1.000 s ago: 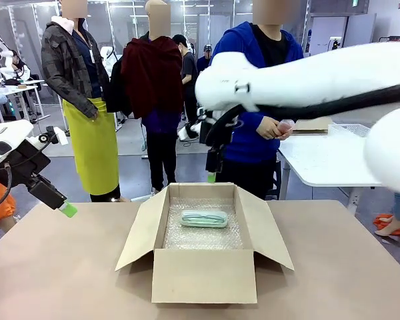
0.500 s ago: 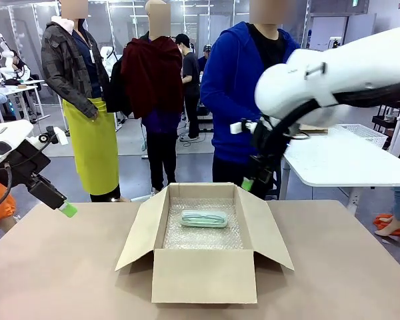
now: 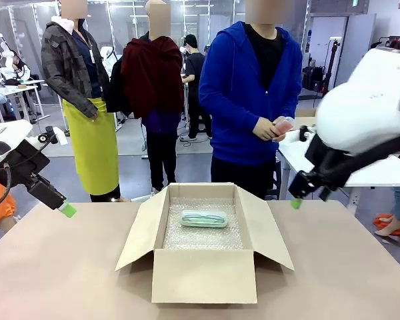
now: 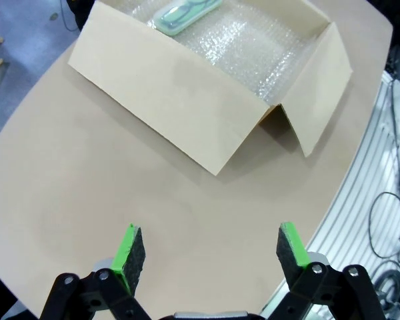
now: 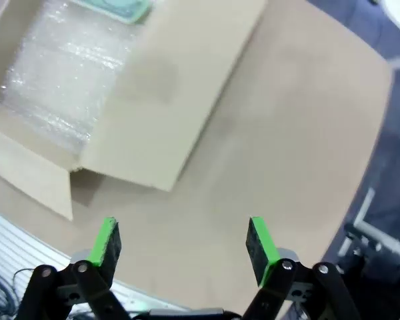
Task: Pack the glasses set securely to prepare it for shipping.
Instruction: Put the Glasses case from the right side of the table into the Package Box.
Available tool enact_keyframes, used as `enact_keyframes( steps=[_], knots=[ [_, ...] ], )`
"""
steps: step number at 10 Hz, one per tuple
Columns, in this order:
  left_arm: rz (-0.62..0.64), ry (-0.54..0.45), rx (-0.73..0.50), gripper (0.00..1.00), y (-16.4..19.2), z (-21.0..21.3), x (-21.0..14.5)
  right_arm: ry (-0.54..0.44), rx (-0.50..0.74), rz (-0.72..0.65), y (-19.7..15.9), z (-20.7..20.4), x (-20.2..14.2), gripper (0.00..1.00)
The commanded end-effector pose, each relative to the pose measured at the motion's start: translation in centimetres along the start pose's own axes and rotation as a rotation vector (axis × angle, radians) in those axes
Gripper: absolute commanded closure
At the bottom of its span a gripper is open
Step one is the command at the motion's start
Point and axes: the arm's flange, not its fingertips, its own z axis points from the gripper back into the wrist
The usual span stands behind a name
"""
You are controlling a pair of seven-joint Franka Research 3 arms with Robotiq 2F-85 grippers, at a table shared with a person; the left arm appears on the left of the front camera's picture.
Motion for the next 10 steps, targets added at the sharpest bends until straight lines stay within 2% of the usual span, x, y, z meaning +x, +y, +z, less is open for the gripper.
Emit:
enact_keyframes(
  steps=[1, 2, 3, 10],
  knots=[
    [-0.013, -0.018, -0.019, 0.0, 0.1, 0.2, -0.2, 0.04, -0.064, -0.036, 1.5, 0.9, -2.4, 0.05],
    [-0.013, -0.018, -0.019, 0.0, 0.1, 0.2, -0.2, -0.015, -0.068, -0.018, 1.6, 1.0, -3.0, 0.05],
    [-0.013, -0.018, -0.019, 0.0, 0.1, 0.2, -0.2, 0.011, -0.036, -0.02, 0.2, 0.7, -1.7, 0.05],
    [-0.013, -0.018, -0.019, 0.0, 0.1, 0.2, -0.2, 0.011, -0.036, -0.02, 0.2, 0.7, -1.7, 0.05]
  ],
)
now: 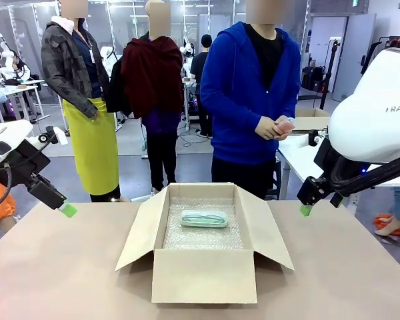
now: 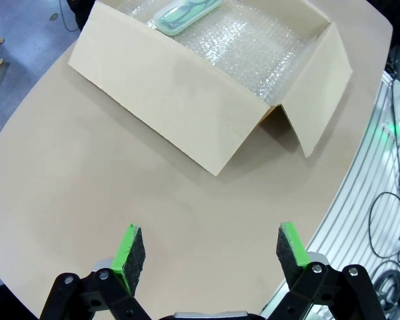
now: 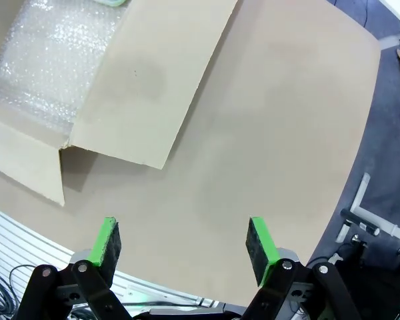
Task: Pack the glasses set securely to prepare it for shipping.
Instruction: Put the Glasses case from the right side of the table into the Package Box.
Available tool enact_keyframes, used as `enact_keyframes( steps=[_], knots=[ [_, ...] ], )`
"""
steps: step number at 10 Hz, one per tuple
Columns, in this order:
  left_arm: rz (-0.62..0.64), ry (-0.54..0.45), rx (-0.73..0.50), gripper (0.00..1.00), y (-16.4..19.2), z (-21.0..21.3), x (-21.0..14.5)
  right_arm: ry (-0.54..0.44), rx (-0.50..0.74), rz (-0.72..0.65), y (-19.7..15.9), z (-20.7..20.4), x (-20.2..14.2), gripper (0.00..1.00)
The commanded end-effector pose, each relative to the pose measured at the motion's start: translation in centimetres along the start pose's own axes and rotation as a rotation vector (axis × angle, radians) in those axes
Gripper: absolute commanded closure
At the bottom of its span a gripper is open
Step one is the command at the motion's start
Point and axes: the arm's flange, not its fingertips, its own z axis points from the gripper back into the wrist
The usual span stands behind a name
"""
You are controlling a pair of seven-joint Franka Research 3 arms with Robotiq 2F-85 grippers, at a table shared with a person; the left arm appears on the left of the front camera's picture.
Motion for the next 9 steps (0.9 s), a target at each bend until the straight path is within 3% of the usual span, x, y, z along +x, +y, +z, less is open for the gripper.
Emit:
enact_keyframes(
  steps=[1, 9],
  knots=[
    [-0.013, -0.018, -0.019, 0.0, 0.1, 0.17, -0.16, -0.003, -0.006, -0.001, 0.01, 0.11, 0.21, 0.05],
    [-0.013, -0.018, -0.019, 0.0, 0.1, 0.17, -0.16, -0.003, -0.006, -0.001, 0.01, 0.11, 0.21, 0.05]
  ],
)
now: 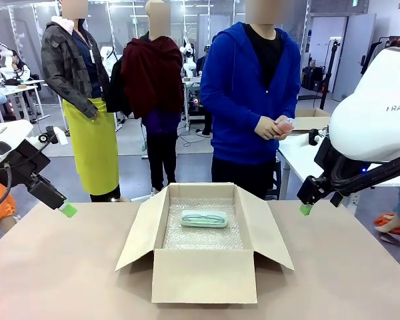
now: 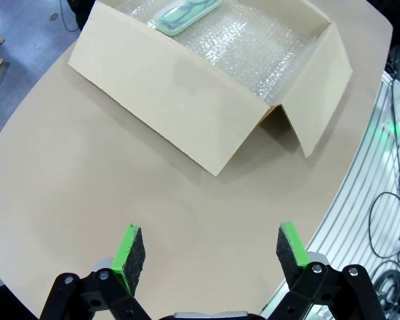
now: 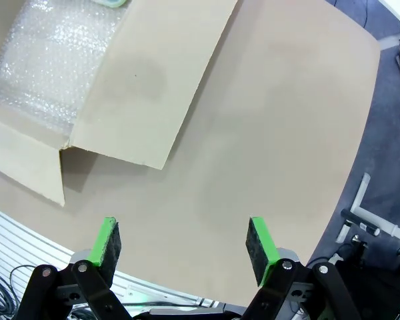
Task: Pack the glasses set securely to prepare it for shipping.
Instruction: Put the Glasses case from the right side of the table into the Package Box.
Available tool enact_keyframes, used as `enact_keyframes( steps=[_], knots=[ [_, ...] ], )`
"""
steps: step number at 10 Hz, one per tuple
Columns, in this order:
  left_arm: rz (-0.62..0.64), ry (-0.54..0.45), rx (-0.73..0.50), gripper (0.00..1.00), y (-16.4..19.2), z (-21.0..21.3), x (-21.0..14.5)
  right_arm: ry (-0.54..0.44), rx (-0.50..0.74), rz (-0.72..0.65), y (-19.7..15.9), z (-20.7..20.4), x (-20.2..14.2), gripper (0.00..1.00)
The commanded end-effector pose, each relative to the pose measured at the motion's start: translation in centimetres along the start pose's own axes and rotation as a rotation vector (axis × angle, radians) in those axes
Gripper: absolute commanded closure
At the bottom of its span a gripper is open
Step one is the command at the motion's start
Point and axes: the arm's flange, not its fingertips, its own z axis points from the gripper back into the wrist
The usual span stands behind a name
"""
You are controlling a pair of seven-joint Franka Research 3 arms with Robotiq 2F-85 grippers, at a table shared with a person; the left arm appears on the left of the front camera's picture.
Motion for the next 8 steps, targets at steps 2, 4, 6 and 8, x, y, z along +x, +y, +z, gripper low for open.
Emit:
enact_keyframes(
  steps=[2, 4, 6, 8],
  knots=[
    [-0.013, -0.018, -0.019, 0.0, 0.1, 0.17, -0.16, -0.001, -0.007, 0.001, 0.08, 0.03, 0.18, 0.05],
    [-0.013, -0.018, -0.019, 0.0, 0.1, 0.17, -0.16, -0.001, -0.007, 0.001, 0.08, 0.03, 0.18, 0.05],
    [-0.013, -0.018, -0.019, 0.0, 0.1, 0.17, -0.16, -0.001, -0.007, 0.001, 0.08, 0.03, 0.18, 0.05],
    [-0.013, -0.018, -0.019, 0.0, 0.1, 0.17, -0.16, -0.001, -0.007, 0.001, 0.08, 0.03, 0.18, 0.05]
  ],
)
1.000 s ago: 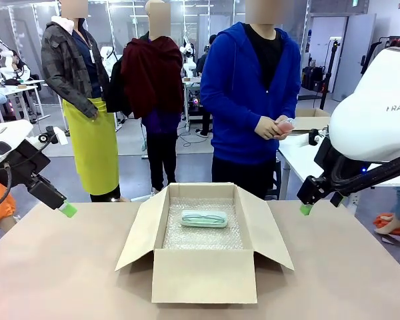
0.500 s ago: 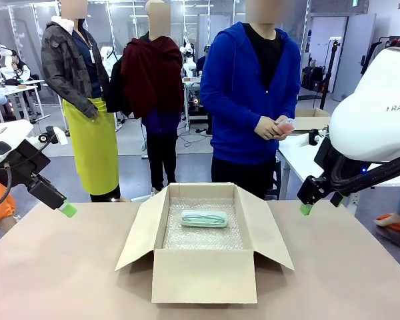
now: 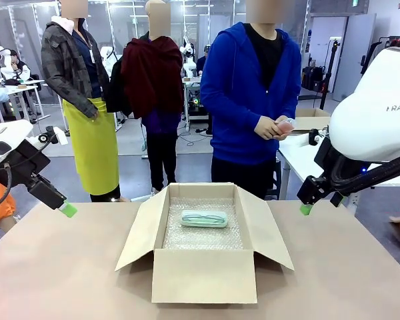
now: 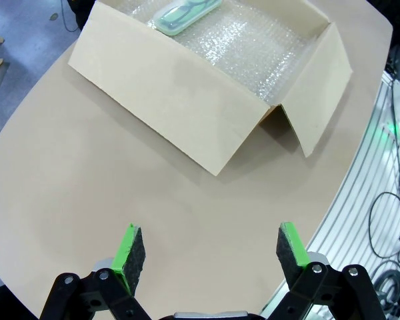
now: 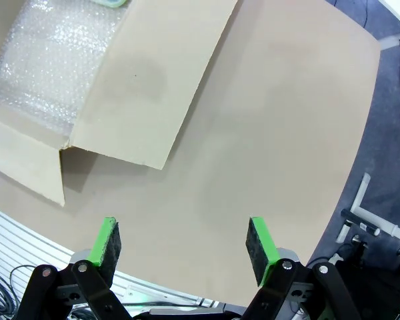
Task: Pack the glasses set securely to prepare it for shipping.
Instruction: Put the Glasses case from the right side of the table into the Package Box.
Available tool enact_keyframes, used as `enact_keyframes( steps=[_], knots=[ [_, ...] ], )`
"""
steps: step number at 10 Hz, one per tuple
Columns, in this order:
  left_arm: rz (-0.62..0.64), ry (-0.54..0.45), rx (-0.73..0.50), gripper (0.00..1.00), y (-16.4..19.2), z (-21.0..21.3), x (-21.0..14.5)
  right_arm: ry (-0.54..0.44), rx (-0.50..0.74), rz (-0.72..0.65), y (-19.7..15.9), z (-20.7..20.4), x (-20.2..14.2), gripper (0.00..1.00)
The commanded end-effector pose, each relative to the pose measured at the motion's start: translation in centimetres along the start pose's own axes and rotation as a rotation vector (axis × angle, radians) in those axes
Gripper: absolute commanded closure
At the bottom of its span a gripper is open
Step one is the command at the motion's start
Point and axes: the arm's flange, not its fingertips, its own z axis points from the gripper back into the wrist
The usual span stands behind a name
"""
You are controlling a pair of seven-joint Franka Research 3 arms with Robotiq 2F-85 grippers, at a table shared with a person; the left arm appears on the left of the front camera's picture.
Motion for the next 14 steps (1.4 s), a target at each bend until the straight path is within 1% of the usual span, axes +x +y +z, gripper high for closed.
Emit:
enact_keyframes(
  steps=[1, 14],
  knots=[
    [-0.013, -0.018, -0.019, 0.0, 0.1, 0.17, -0.16, -0.001, -0.007, 0.001, 0.08, 0.03, 0.18, 0.05],
    [-0.013, -0.018, -0.019, 0.0, 0.1, 0.17, -0.16, -0.001, -0.007, 0.001, 0.08, 0.03, 0.18, 0.05]
  ],
)
